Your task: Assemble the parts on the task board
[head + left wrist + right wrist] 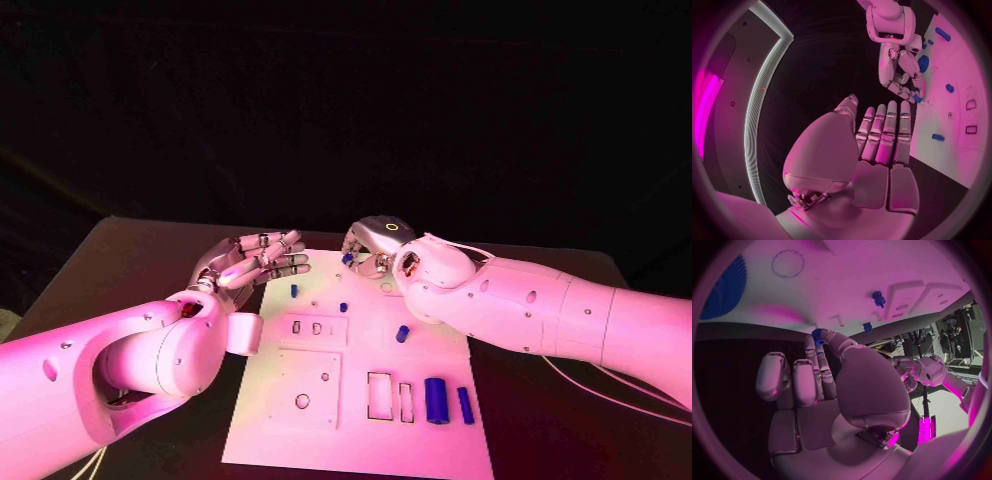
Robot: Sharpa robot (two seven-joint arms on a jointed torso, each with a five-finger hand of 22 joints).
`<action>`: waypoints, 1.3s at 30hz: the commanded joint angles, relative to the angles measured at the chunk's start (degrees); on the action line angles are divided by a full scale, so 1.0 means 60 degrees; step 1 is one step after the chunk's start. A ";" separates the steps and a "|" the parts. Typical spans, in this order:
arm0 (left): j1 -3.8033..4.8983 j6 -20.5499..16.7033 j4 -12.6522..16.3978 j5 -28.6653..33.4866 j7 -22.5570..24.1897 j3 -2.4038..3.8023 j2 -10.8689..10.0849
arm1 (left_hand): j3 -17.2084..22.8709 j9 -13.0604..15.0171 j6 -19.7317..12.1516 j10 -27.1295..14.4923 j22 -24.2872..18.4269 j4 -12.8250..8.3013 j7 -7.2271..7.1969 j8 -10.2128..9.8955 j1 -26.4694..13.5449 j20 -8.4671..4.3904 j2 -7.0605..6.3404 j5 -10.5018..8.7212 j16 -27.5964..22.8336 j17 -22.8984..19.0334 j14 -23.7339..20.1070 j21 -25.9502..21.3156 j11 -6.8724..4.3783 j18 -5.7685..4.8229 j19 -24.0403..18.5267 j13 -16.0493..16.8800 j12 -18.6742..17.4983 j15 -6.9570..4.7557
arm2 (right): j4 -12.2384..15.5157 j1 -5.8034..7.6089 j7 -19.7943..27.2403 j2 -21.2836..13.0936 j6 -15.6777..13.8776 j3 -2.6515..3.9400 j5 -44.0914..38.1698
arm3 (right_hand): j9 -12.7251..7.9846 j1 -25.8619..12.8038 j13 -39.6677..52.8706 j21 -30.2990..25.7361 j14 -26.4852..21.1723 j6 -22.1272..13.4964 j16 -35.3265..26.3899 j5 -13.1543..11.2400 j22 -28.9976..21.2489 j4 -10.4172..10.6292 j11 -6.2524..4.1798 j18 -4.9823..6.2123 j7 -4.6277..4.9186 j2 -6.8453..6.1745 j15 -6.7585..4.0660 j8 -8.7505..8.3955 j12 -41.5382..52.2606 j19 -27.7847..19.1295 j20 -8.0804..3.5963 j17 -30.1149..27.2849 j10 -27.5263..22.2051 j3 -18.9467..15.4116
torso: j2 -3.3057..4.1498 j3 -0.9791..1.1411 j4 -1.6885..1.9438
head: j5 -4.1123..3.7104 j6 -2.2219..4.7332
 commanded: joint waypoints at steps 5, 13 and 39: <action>0.0035 0.0191 0.0014 -0.0058 0.0058 0.0010 0.0022 | -0.0005 0.0003 0.0022 0.0051 -0.0013 -0.0057 0.0092 -0.0044 0.0066 0.0033 0.0002 0.0007 -0.0026 0.0004 -0.0017 -0.0012 0.0045 0.0025 -0.0063 -0.0008 -0.0064 0.0012 | -0.0084 -0.0022 -0.0030 0.0080 0.0367 0.0000 -0.0064 | 0.0005 -0.0061 -0.0015 0.0053 0.0354 -0.0006 0.0063 -0.0055 0.0010 0.0061 -0.0003 -0.0074 -0.0002 -0.0135 0.0002 0.0013 -0.0023 0.0013 0.0006 -0.0017 0.0029 0.0007 | 0.0006 -0.0010 0.0011 | 0.0026 -0.0013; 0.0044 0.0179 0.0006 -0.0058 0.0068 0.0010 0.0023 | -0.0005 0.0003 0.0022 0.0051 -0.0013 -0.0057 0.0092 -0.0044 0.0066 0.0033 0.0002 0.0007 -0.0026 0.0004 -0.0017 -0.0012 0.0045 0.0025 -0.0063 -0.0008 -0.0064 0.0012 | -0.0303 -0.0024 -0.0089 0.0199 0.0335 0.0000 -0.0060 | -0.0015 -0.0168 -0.0100 0.0146 0.0295 -0.0210 -0.0005 -0.0082 0.0178 0.0145 0.0099 -0.0106 0.0094 -0.0267 0.0085 -0.0111 -0.0089 0.0063 0.0061 -0.0169 -0.0320 0.0023 | 0.0015 -0.0013 0.0009 | 0.0037 0.0002; 0.0056 0.0287 -0.0093 -0.0058 0.0022 0.0009 -0.0005 | -0.0002 0.0002 0.0018 0.0044 -0.0015 -0.0064 0.0095 -0.0058 0.0075 0.0033 -0.0002 0.0007 -0.0045 0.0002 -0.0032 -0.0013 0.0050 0.0020 -0.0089 -0.0009 -0.0078 0.0018 | 0.1472 0.0023 -0.0276 -0.1394 -0.0352 0.0053 0.0313 | -0.0113 -0.0309 -0.0047 -0.0020 0.0218 -0.0877 -0.0054 -0.0056 0.0086 0.0461 0.0124 -0.0042 0.0219 -0.0576 0.0143 -0.0221 0.0501 -0.0114 0.0193 -0.0431 -0.0156 -0.0399 | 0.0012 0.0031 -0.0075 | -0.0070 0.0070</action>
